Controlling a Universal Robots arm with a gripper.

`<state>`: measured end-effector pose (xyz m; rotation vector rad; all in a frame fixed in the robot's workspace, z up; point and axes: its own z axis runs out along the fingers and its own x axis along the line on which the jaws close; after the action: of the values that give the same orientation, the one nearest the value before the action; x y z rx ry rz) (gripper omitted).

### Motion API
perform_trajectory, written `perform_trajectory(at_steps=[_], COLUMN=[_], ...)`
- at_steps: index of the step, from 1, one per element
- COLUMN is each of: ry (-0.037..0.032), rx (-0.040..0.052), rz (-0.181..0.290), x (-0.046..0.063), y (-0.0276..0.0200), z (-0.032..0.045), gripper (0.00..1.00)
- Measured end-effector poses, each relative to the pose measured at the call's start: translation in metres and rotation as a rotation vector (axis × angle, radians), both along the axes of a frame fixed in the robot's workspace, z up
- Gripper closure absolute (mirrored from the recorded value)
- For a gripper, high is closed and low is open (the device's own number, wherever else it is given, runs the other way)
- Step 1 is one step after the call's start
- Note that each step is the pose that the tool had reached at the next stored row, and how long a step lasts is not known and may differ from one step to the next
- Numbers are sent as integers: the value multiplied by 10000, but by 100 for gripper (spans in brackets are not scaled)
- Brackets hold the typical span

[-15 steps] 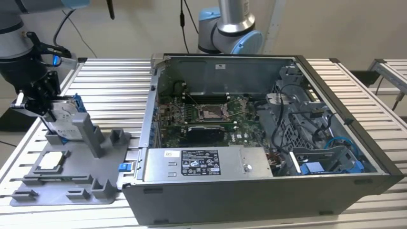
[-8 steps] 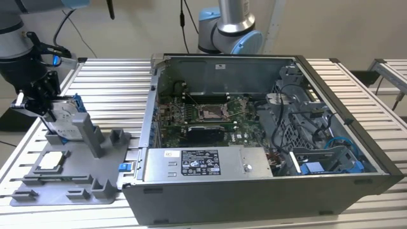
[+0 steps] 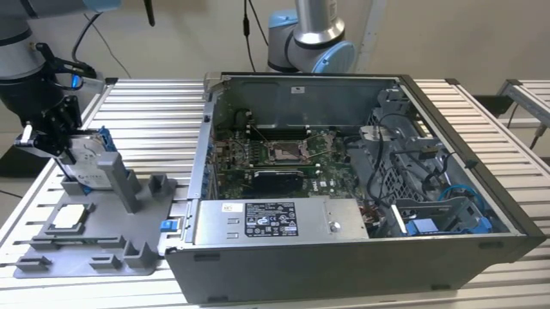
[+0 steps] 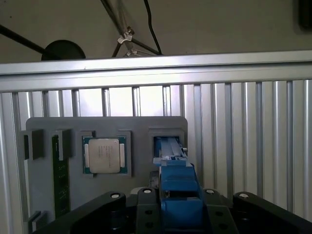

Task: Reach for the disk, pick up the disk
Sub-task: 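Pick up the disk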

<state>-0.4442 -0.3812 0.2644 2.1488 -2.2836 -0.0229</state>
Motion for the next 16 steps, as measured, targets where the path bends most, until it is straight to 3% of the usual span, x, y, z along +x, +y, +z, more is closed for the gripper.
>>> perform_trajectory(at_steps=[16], ry=[0], rx=[0], rz=[0], x=[0], y=[0], z=[52], gripper=[100])
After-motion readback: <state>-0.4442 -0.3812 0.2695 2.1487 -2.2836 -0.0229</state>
